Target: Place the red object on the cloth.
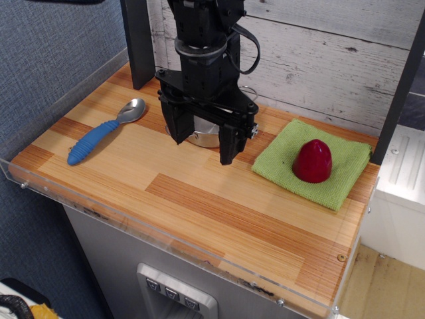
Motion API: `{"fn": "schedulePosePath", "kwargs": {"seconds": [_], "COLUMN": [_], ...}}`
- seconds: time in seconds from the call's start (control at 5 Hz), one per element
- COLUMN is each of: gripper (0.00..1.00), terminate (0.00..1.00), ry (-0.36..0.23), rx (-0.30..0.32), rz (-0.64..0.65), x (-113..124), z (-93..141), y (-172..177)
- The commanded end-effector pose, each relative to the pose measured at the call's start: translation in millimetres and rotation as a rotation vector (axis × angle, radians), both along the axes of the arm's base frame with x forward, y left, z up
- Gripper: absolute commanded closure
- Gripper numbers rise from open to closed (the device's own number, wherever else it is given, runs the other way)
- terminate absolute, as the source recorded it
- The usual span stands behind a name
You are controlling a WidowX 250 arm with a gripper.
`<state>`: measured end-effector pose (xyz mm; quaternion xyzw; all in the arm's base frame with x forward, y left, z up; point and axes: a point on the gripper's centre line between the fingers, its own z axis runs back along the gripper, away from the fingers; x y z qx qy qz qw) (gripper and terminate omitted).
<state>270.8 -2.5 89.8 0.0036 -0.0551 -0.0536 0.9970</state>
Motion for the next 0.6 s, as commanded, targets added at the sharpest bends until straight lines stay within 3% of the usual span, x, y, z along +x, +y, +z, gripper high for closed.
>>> {"fn": "schedulePosePath", "kwargs": {"seconds": [0.0,0.2,0.4], "gripper": [0.00,0.00,0.00], "terminate": [0.00,0.00,1.00], "ry": [-0.035,-0.035,-0.035], "rx": [0.002,0.002,0.002], "rz": [0.003,0.003,0.003], "x": [1.5,1.5,1.5], "z": [10.2,10.2,10.2], "y": [-1.1,-1.1,-1.1]}}
